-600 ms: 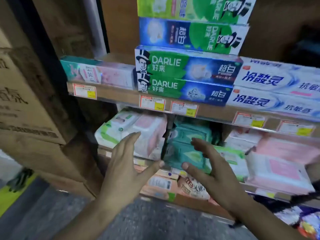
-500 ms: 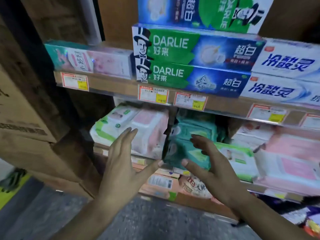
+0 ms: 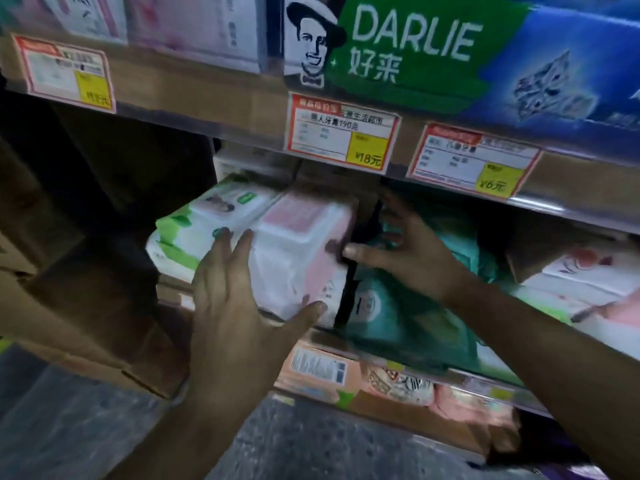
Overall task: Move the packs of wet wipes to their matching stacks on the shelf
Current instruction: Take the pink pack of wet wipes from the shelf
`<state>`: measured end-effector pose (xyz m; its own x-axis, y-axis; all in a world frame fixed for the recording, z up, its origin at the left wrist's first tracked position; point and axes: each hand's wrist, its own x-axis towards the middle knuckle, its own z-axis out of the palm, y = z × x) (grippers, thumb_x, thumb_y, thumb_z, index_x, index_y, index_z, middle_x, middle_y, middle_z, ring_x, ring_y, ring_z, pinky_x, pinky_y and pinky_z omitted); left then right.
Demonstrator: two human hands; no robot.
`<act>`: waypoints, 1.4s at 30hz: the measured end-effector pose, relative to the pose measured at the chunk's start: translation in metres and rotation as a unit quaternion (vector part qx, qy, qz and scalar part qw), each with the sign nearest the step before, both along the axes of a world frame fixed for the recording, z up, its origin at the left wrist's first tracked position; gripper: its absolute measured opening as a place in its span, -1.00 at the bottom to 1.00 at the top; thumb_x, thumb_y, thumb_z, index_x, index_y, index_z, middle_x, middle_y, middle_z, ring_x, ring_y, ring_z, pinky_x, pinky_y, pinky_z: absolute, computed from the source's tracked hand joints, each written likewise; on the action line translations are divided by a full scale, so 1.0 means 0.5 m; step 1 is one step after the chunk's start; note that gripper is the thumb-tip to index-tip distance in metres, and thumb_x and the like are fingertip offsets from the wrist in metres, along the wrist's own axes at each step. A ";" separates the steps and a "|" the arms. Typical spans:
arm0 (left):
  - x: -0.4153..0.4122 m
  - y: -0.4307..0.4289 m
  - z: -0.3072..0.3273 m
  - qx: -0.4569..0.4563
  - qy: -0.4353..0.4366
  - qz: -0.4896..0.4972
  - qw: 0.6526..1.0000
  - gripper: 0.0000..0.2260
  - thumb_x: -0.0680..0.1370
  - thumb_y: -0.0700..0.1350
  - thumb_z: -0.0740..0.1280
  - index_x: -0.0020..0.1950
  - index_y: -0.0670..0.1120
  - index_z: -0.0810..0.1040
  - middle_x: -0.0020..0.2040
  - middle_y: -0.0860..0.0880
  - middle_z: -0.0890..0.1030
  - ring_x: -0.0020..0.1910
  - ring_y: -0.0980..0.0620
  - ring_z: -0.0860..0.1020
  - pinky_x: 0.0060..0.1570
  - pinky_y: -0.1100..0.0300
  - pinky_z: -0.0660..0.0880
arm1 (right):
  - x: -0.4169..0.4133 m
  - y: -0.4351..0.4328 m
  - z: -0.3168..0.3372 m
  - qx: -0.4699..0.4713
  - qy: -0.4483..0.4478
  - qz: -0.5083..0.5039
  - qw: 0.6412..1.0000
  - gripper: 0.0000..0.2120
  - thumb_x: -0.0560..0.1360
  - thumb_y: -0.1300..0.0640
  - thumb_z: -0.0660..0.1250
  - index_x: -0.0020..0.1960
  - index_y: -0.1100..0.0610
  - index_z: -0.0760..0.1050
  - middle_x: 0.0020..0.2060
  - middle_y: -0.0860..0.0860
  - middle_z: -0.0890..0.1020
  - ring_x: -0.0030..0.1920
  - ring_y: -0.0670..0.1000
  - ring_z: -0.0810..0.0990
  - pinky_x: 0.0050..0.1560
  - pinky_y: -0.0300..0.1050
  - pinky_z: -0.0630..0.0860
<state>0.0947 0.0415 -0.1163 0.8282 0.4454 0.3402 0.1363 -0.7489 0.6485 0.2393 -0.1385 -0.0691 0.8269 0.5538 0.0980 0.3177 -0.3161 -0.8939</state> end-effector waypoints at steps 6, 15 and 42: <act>0.011 -0.001 -0.001 -0.021 -0.007 0.021 1.000 -0.07 0.27 0.26 0.51 0.54 0.08 0.19 0.56 -0.01 0.16 0.46 0.00 0.13 0.31 0.00 0.23 | 0.108 0.040 -0.024 -0.120 0.048 0.067 0.989 0.19 0.05 -0.31 0.64 0.51 -0.31 0.05 0.45 -0.17 0.39 0.40 -0.04 0.43 0.35 0.07 0.46; -0.011 -0.005 -0.013 -0.064 -0.010 0.025 0.998 -0.07 0.25 0.17 0.57 0.52 0.12 0.21 0.50 0.01 0.20 0.46 -0.07 0.19 0.14 -0.17 0.52 | 0.133 0.050 -0.031 -0.185 0.091 0.091 0.974 0.16 0.16 -0.13 0.68 0.54 -0.27 0.02 0.41 -0.11 0.44 0.36 -0.02 0.46 0.17 0.05 0.59; -0.061 0.001 -0.020 -0.145 -0.096 -0.006 0.985 -0.18 0.24 -0.07 0.63 0.44 0.07 0.38 0.31 0.16 0.21 0.25 0.47 0.23 0.16 0.38 0.37 | 0.022 0.040 -0.028 -0.006 0.070 0.044 0.997 -0.17 0.21 0.23 0.66 0.40 0.06 0.40 0.18 -0.12 0.63 0.14 -0.16 0.63 0.14 -0.17 0.60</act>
